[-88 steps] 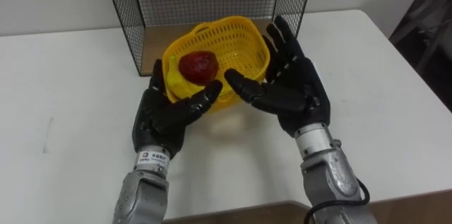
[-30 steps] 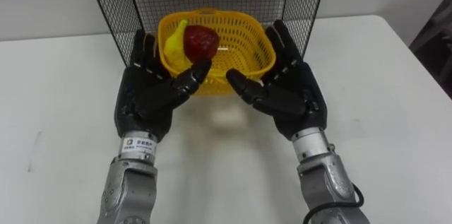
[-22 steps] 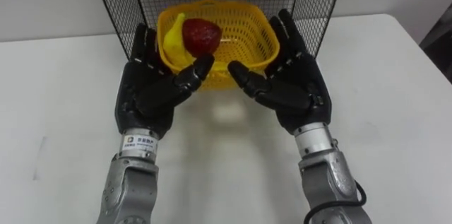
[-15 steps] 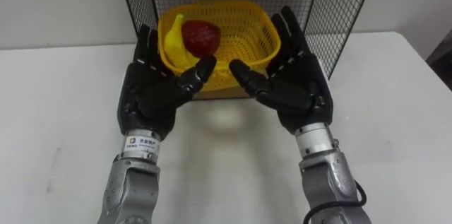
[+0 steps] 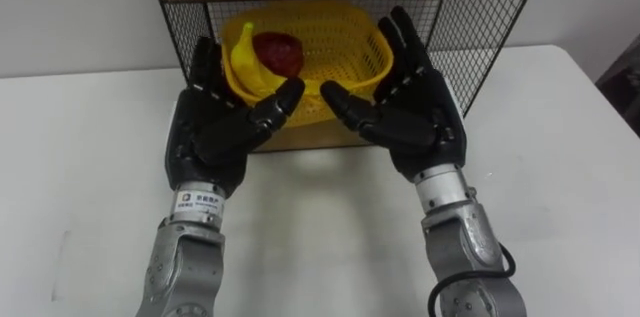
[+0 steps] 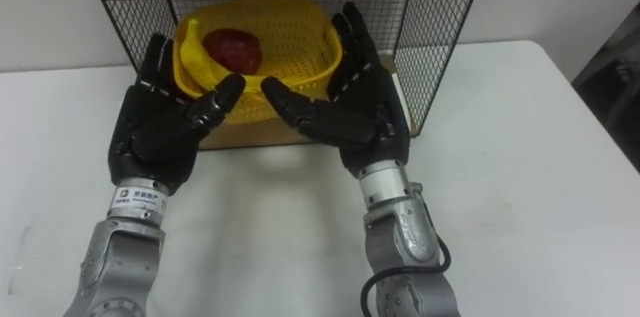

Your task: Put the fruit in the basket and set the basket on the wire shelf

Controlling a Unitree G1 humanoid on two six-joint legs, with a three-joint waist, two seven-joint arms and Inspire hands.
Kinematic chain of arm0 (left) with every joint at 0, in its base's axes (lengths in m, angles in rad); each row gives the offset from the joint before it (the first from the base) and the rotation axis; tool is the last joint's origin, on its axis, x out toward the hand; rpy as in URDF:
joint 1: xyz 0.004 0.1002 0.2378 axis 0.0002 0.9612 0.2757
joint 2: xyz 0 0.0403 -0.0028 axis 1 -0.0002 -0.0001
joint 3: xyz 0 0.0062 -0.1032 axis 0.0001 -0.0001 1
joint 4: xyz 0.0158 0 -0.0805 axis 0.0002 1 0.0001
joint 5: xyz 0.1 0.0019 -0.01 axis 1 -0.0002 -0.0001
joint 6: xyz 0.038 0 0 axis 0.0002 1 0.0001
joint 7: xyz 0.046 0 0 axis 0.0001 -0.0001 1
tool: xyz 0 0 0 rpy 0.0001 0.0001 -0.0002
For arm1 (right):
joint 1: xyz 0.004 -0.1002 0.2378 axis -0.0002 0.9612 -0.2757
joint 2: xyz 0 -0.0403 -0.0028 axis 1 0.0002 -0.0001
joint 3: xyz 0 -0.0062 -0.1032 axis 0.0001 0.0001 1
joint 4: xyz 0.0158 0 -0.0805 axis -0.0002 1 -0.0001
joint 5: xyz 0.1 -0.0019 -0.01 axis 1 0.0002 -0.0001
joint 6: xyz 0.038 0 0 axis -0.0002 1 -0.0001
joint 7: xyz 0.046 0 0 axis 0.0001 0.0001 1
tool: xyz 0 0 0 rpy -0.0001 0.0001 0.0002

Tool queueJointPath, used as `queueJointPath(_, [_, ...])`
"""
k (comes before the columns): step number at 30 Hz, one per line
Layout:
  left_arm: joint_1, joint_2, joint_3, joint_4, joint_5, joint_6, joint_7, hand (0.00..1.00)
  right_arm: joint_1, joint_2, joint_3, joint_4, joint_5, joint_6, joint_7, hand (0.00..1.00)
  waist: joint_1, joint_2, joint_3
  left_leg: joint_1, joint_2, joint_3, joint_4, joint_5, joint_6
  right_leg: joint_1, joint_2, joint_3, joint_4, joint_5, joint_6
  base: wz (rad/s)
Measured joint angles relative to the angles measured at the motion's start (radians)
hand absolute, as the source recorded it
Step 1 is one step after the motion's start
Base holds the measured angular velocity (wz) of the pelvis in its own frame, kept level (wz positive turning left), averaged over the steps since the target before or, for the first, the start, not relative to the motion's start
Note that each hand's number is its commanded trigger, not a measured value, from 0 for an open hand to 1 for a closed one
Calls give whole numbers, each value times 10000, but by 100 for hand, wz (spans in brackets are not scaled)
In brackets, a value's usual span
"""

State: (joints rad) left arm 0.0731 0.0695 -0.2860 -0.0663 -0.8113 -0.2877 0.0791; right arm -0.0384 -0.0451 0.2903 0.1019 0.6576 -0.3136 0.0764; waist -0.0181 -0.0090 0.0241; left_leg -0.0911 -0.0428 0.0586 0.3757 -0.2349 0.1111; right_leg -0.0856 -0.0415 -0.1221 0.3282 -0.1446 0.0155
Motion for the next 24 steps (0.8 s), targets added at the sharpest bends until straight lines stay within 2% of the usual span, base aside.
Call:
queueJointPath(5, [0,4,23,-1,5,0,-2,0,1,15,11,-37,-2,6,0,0,-1,22,-140,90,106,154,-142,35,-78,46,122,143,-155,98,-75,-10])
queueJointPath(12, [-22,-24,50,-15,210,-3,-4,0,29,21,19,-459,-3,0,-26,0,-39,28,-168,337,147,244,-475,141,-211,197,241,322,-513,179,-131,-7])
queueJointPath(15, [-34,-31,53,-15,237,-4,-5,0,29,26,22,-478,-3,10,-104,0,-34,27,-165,335,163,280,-508,161,-226,173,278,401,-559,190,-142,-4])
queueJointPath(20, [-50,-5,61,-13,877,-4,-14,0,29,-47,16,-476,-405,32,-245,0,-45,18,-154,347,170,283,-516,169,-228,192,274,364,-585,213,-152,-1])
queueJointPath(24, [-55,69,59,-1,958,2,-6,0,28,-48,13,-384,-421,115,-336,0,-41,-77,-25,583,145,246,-764,285,-245,427,265,333,-807,269,-134,2])
